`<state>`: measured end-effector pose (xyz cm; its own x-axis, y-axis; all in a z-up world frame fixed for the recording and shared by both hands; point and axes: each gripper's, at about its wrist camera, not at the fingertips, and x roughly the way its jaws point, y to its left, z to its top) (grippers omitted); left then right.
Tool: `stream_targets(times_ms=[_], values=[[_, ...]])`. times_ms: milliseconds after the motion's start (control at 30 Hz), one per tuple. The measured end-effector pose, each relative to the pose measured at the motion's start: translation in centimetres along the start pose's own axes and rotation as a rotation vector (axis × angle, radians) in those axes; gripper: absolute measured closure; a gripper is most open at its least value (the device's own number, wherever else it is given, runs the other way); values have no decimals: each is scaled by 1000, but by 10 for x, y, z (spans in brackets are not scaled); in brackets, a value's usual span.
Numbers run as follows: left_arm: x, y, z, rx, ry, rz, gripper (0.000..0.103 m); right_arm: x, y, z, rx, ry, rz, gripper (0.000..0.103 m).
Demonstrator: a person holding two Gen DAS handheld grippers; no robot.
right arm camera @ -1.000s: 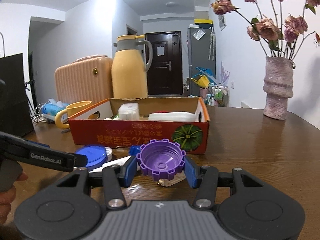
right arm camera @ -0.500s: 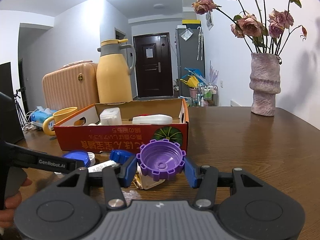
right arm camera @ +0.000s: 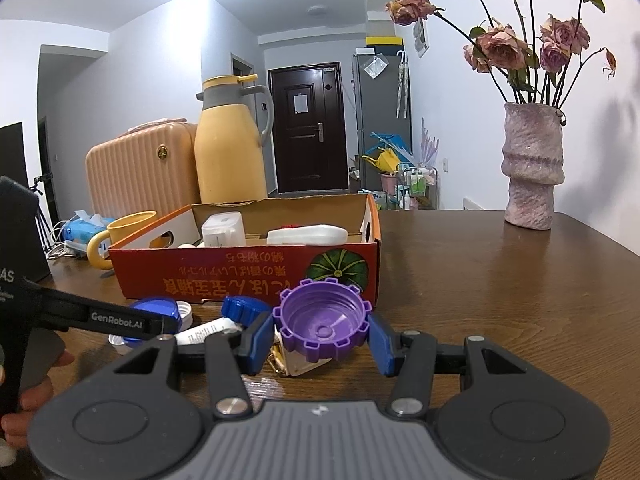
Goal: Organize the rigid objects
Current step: 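Lift the purple cap with the right gripper while the left gripper grasps the blue-lidded jar, then carry the blue-lidded jar with the left gripper while the right gripper carries the purple cap to the box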
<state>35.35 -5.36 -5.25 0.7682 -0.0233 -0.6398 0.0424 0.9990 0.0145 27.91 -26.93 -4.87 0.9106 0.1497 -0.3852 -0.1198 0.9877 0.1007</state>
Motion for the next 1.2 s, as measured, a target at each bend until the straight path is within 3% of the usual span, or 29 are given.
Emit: stream_targets(times_ms=[300, 667, 1200], values=[[3, -1, -1, 16, 11, -26, 35, 2, -1, 0, 2, 5, 0, 53], [-5, 3, -1, 6, -20, -48, 35, 1, 0, -2, 4, -1, 0, 53], [-47, 9, 14, 1, -155, -70, 35, -6, 6, 16, -24, -62, 14, 53]])
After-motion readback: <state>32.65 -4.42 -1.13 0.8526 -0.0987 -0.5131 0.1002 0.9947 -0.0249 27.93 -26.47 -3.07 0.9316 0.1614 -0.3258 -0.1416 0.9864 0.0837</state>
